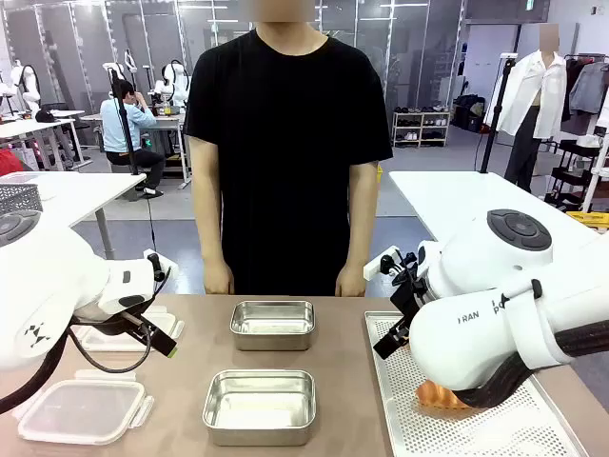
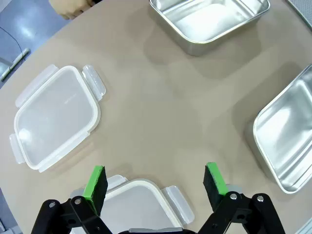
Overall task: Place the bread into the airtight container.
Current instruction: Pick up a Butter Roll and place it into an empty Airtight Container.
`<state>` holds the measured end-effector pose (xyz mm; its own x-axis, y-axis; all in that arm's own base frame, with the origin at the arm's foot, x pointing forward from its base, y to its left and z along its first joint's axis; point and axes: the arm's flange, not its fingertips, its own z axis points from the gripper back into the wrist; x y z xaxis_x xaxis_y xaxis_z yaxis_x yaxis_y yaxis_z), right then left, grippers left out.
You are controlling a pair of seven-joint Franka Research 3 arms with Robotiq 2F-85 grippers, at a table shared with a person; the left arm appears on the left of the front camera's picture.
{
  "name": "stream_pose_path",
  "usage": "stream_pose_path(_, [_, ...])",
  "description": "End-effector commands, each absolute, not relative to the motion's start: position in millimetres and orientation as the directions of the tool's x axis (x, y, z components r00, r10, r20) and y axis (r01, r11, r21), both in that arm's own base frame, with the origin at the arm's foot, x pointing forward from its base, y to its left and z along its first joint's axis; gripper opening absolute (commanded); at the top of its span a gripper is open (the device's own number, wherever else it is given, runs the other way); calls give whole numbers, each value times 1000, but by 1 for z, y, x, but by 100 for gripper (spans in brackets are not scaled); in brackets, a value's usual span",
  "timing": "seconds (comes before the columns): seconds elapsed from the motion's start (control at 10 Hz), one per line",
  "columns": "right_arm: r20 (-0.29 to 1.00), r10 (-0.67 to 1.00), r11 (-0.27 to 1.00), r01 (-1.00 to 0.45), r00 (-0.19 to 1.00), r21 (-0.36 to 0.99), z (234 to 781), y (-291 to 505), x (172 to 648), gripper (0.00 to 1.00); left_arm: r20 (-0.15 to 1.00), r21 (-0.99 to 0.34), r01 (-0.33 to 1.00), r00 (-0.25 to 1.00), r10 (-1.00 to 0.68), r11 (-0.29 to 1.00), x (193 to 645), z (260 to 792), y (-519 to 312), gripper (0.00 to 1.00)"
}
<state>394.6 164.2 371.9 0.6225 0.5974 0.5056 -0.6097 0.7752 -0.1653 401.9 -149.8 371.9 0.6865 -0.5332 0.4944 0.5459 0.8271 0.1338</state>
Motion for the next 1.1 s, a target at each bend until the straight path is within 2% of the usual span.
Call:
stream_pose_path(0.0, [506,597,775,-610,622,-165,372,164,395,100,494,134,547,686,-534,826,402,372,-150,100])
stream_pose_path(0.9, [502,608,768,-616,615,-176,372,162,396,100,494,135,548,685,-535,826,402,372,-151,100])
stream_pose_path(1.0, [482,608,767,-624,631,-151,393,156,397,100,483,131,557,686,-543,820,406,392,-147,100])
